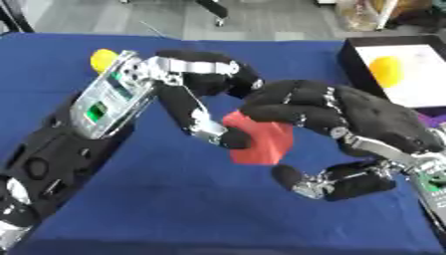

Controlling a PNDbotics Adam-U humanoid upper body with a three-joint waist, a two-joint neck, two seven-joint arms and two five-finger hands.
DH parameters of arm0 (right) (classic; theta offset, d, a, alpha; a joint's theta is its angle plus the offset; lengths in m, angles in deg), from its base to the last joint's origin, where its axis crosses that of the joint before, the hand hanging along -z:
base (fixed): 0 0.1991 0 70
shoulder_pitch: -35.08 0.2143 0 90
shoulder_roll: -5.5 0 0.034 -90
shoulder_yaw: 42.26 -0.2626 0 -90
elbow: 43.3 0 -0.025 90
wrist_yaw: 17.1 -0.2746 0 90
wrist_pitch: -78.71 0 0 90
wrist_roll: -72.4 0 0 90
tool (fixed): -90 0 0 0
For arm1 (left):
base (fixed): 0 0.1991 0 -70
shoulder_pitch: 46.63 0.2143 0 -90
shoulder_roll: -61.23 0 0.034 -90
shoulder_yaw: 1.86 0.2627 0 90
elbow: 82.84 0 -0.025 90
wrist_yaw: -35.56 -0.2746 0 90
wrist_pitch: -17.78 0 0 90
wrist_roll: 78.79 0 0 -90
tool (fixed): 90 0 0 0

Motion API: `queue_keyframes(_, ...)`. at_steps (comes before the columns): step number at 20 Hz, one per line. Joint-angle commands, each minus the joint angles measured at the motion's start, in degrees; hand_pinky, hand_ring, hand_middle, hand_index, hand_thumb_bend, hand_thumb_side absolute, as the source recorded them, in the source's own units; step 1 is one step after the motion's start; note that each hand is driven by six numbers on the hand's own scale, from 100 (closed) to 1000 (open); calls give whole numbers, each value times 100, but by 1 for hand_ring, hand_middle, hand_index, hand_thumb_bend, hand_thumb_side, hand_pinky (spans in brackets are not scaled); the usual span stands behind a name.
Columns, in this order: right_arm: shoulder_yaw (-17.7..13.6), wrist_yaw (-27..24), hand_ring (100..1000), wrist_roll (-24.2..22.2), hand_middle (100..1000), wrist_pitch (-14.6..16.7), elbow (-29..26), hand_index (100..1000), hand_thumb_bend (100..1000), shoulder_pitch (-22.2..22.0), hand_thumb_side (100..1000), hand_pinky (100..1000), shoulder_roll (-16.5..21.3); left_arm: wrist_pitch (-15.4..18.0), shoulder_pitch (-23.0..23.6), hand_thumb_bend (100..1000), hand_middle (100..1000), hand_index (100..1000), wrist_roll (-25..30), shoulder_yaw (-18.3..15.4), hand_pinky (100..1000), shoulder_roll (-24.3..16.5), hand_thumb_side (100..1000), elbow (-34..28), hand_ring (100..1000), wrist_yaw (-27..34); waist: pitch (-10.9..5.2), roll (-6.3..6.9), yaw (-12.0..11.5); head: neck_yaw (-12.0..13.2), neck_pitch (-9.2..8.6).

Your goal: Pick up the objects with one hand, pass them to the other hand, and then place them into the box on the other side of the table.

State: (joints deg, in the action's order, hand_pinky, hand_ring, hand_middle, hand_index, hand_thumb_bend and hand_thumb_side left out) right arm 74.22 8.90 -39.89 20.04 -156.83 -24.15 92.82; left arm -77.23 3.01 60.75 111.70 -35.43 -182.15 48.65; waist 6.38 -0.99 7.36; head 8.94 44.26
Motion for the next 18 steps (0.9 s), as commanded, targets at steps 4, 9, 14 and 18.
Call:
queue_keyframes(4, -147, 318, 870, 204, 847, -120, -107, 983, 110, 36, 100, 887, 9, -34, -96, 421, 518, 678, -51, -38, 842, -38, 426, -175, 578, 47, -96, 8, 9, -22, -14)
queue_keyframes(9, -173, 751, 817, 568, 766, -282, -107, 957, 100, 33, 100, 846, -7, -62, -91, 417, 519, 679, -82, -27, 843, -25, 426, -194, 579, 41, -99, 6, 8, -30, -14)
queue_keyframes(14, -195, 1008, 736, 1008, 517, -477, -107, 850, 100, 34, 100, 797, -36, -77, -98, 414, 524, 684, -87, -20, 843, -22, 430, -191, 584, 36, -100, 6, 7, -37, -14)
queue_keyframes(18, -242, 1022, 688, 1391, 429, -661, -107, 783, 100, 46, 100, 769, -46, -72, -89, 459, 568, 717, -119, -51, 847, -22, 482, -179, 621, 7, -101, 4, 2, -44, -14)
